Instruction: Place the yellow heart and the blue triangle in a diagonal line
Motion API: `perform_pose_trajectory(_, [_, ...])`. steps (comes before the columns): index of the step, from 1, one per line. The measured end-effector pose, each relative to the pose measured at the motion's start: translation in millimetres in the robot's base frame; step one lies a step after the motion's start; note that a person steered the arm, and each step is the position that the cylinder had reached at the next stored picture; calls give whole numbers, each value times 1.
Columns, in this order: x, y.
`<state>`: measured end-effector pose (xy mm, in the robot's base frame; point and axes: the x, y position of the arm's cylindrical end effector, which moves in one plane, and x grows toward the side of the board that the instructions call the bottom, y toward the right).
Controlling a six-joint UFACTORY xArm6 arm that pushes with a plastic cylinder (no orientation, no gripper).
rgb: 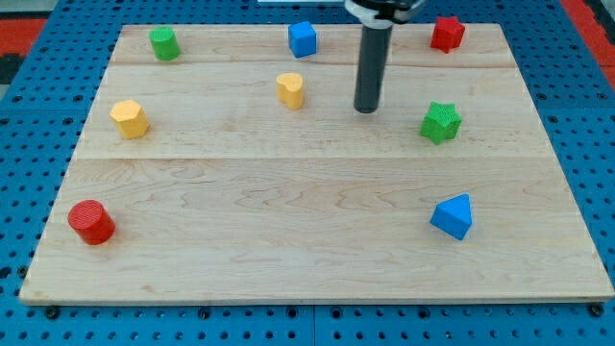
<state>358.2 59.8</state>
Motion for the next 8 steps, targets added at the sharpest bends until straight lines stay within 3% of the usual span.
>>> perform_pose_trajectory(2, [-36, -24])
perform_pose_trajectory(3, [-34, -64])
perform_pose_trajectory(4, [-3, -77])
perform_pose_trajectory(5, [39, -40])
perform_pose_trajectory(6, [111, 39])
perform_pose_trajectory(8, [132, 206])
